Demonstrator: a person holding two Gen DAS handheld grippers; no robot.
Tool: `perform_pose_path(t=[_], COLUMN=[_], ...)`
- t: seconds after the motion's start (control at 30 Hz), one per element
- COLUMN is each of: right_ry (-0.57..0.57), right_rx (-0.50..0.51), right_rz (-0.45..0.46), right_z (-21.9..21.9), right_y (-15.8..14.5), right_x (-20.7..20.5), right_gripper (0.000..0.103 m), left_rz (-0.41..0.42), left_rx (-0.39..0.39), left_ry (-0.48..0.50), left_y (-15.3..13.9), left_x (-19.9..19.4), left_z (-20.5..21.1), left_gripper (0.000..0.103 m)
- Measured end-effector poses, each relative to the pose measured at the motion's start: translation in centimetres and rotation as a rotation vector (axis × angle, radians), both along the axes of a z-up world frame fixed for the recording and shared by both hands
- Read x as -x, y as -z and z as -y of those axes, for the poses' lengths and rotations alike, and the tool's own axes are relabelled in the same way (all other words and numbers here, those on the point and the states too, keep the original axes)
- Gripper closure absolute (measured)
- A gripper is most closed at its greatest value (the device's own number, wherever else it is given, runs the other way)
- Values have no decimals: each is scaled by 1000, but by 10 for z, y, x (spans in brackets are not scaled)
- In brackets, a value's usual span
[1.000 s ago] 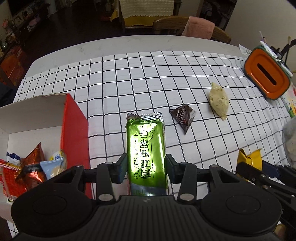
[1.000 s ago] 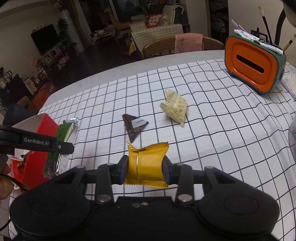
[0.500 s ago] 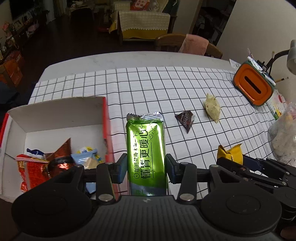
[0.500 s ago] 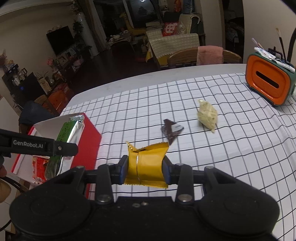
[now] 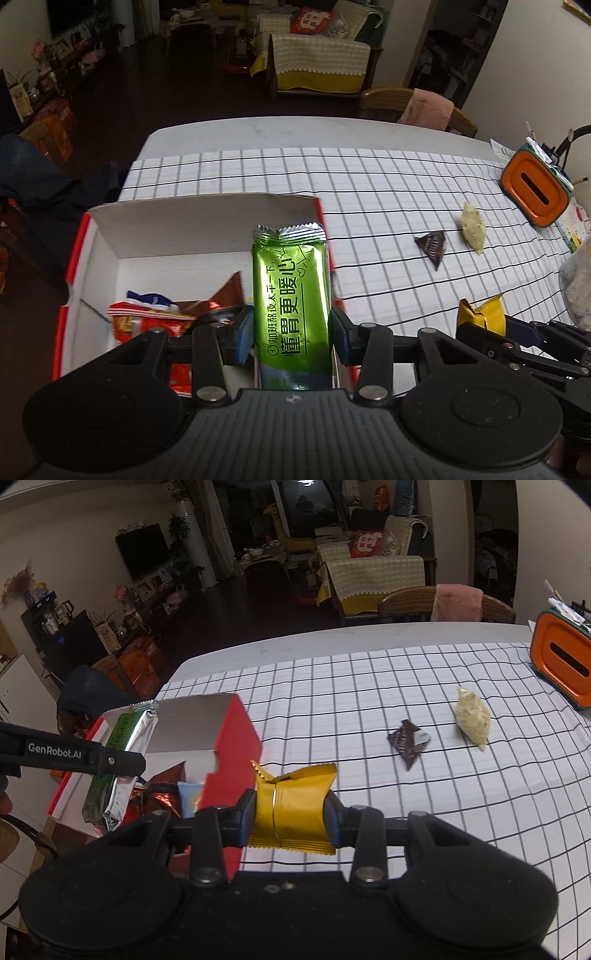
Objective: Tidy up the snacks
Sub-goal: 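Carry the yellow candy and green bar over the box, then open both tools to drop the yellow candy and green bar into the box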
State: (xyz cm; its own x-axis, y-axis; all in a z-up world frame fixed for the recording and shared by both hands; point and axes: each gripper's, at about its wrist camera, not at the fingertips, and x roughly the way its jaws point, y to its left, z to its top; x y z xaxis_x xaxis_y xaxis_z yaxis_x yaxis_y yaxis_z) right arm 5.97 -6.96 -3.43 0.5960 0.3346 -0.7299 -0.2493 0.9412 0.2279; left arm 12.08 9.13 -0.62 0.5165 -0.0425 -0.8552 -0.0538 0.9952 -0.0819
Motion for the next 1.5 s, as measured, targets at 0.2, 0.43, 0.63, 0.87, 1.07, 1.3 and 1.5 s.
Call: perform_pose_path(t=[0.2,0.43,0.63,0.87,1.07,1.3,1.5], right_ry=[-30,-104,-204,-276,-293,-327,-338], right_rx=[14,37,88,144,175,211,213], right_rz=[10,21,39,20,-16,-24,-42], right_z=[-35,-82,-126,-159,-170,-180,-184], right_y=[0,2,10,24,41,57,62], right_x=[3,0,-4,-26,-47,-51,-52], right_gripper=[67,67,67,67,67,67,67], left_rz=[4,-4,-24,-46,-75,-115,-140], left_rx=[-23,-68,-135,-177,-203,-211,-211], left_ry=[-21,-50,-59,-32,-8,3,-2], left_y=[4,14,34,53,69,86,97], left_x=[6,7,1,-10,-17,-26,-31], left_z=[-33,-68,-90,-98,-98,-97,-100], left_gripper=[60,60,60,60,60,60,60])
